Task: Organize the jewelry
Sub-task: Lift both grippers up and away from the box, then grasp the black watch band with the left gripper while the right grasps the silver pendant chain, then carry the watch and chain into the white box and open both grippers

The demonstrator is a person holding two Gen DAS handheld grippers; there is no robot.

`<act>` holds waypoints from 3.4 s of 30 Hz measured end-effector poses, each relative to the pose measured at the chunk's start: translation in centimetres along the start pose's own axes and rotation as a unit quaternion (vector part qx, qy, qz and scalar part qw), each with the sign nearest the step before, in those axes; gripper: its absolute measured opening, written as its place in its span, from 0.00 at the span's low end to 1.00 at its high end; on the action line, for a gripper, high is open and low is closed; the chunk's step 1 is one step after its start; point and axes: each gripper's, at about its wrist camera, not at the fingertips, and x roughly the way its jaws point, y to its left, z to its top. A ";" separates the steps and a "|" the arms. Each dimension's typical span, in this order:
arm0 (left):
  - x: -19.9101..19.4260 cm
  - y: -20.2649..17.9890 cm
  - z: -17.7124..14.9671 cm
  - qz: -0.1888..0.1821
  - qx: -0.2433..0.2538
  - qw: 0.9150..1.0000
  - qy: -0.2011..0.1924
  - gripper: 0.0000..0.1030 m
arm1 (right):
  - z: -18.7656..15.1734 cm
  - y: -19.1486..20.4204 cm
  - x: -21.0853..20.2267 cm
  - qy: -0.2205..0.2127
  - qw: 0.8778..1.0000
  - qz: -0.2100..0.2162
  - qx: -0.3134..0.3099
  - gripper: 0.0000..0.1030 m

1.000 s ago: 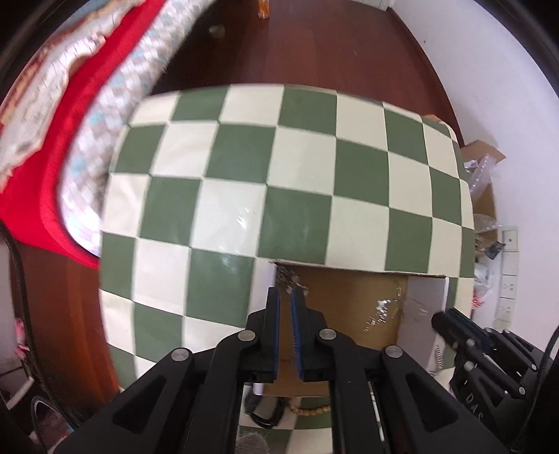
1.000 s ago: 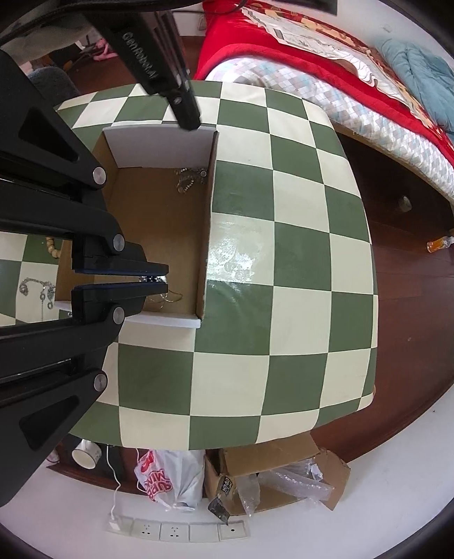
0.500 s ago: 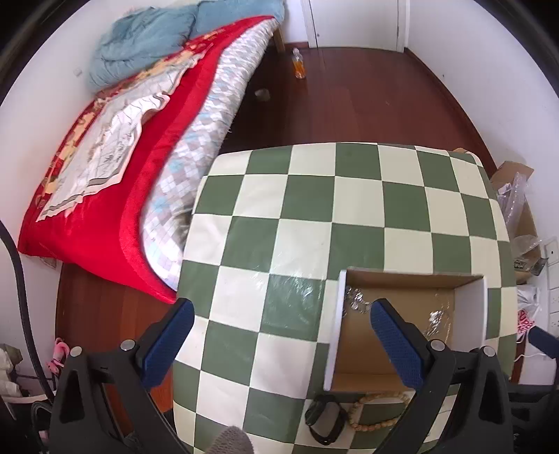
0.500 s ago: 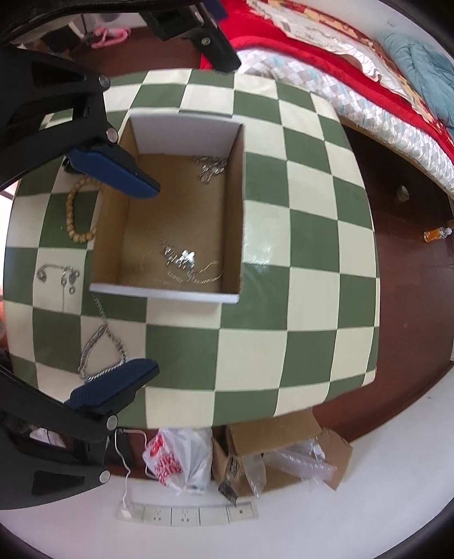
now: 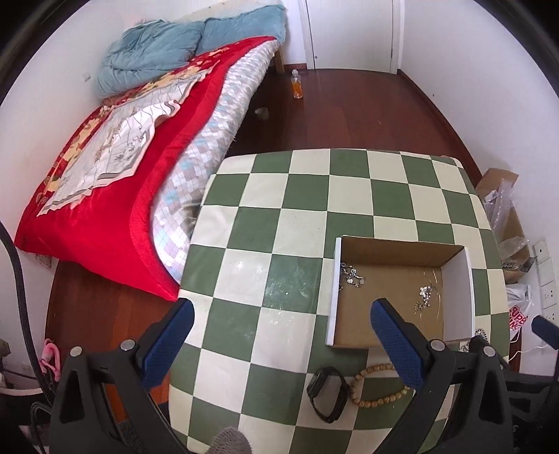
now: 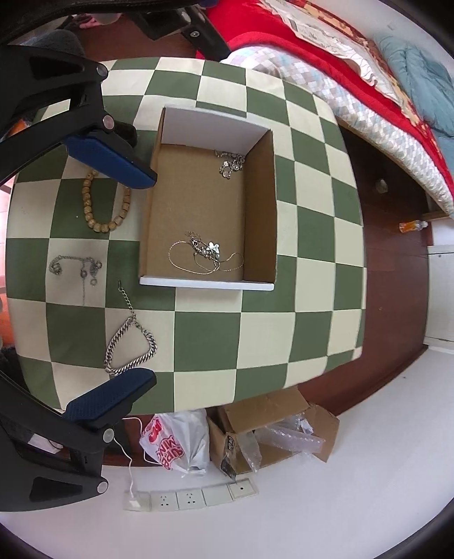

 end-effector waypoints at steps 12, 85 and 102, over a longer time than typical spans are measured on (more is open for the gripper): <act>-6.5 2.7 -2.9 -0.011 -0.019 0.998 -0.061 1.00 | -2.4 0.4 -7.3 -0.083 0.997 0.000 0.002 1.00; 7.0 0.2 -12.2 -0.049 -0.007 0.991 0.121 0.06 | -12.8 -3.7 5.1 0.008 0.986 0.111 0.120 0.00; 8.0 -1.2 -13.4 -0.055 0.010 0.988 0.142 0.06 | -13.5 -1.3 8.4 0.085 0.991 0.087 0.055 0.12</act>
